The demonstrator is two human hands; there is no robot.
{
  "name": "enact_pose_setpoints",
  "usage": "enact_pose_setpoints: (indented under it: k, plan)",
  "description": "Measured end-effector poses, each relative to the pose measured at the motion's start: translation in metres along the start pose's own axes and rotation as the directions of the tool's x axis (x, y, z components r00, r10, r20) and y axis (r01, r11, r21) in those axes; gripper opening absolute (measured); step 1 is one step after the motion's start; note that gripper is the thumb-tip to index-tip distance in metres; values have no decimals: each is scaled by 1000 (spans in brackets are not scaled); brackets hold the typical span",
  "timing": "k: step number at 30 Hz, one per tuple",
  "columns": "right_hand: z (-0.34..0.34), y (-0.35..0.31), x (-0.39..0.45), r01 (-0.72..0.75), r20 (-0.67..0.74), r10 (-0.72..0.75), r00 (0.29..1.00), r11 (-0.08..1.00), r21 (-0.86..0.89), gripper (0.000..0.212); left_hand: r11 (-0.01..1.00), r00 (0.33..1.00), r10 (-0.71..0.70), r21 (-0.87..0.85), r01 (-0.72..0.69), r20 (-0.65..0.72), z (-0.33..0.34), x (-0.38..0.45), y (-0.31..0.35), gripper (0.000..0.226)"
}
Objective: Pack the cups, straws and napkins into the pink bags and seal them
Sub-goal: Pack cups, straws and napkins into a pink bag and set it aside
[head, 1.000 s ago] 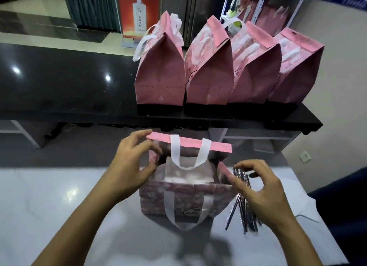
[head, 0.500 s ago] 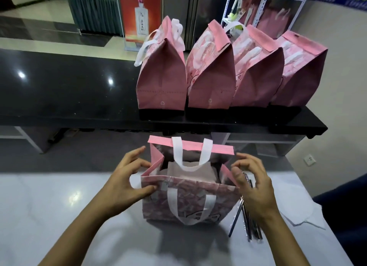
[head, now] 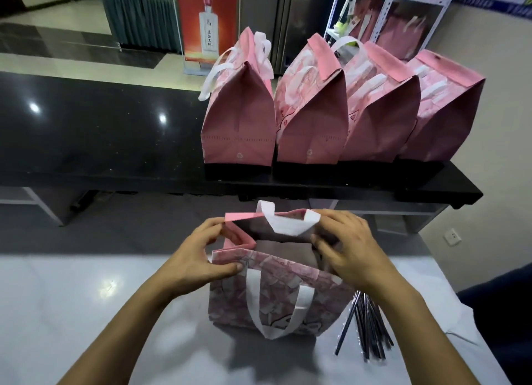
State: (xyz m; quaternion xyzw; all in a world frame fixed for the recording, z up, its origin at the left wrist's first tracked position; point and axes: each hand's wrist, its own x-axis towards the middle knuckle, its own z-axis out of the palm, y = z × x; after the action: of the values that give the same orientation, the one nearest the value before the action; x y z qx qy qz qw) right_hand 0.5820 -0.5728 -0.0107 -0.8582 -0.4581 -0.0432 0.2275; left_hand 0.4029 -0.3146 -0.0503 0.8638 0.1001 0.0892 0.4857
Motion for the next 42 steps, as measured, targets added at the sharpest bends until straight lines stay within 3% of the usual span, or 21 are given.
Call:
enact_pose_setpoints:
  k: [4, 7, 10, 13, 16, 21, 26, 29, 32, 35, 39, 42]
  plan:
    - [-4, 5, -2, -58, -12, 61, 998, 984, 170, 24, 993, 984, -92, -83, 79, -155, 12, 1, -3, 35]
    - [-11, 6, -7, -92, -7, 96, 995, 974, 207, 22, 982, 961, -131, -165, 92, -242, 21, 1, -5, 49]
    - [-19, 2, -22, -133, -2, 141, 990, 943, 306, 31, 989, 977, -95, -129, 71, -192, 20, -1, -5, 73]
    - [-16, 6, -40, -176, 12, 182, 983, 922, 345, 43, 1000, 987, -18, 2, 18, -158, 17, 2, -3, 52]
    - [-7, 9, -53, -218, 4, 237, 972, 886, 408, 50, 1000, 989, -20, 11, 22, -150, 17, 3, 0, 40]
    - [13, 16, -48, -253, -96, 368, 925, 785, 565, 35, 998, 995, -61, -36, 58, -84, 19, 6, 13, 37]
    - [27, 14, -48, -256, -155, 483, 862, 677, 690, 44, 998, 999, -13, 64, 16, -40, 13, 10, 21, 45]
    - [33, 20, -58, -276, -80, 465, 882, 646, 711, 21, 998, 999, 1, 63, 2, -44, 12, 10, 22, 41]
    - [42, 35, -59, -289, 12, 452, 892, 549, 785, 10, 1000, 999, 2, 18, -1, -42, 13, 8, 23, 35]
    - [46, 45, -43, -265, 17, 440, 898, 508, 819, 26, 1000, 999, -1, 8, 1, -32, 13, 7, 24, 32]
    - [40, 43, -17, -161, -43, 451, 891, 404, 901, 31, 1000, 1000, -5, 17, 6, -28, 11, 8, 27, 31]
    - [37, 43, -13, -151, -98, 450, 888, 486, 861, 43, 1000, 998, 14, -1, -14, -69, 14, 7, 29, 35]
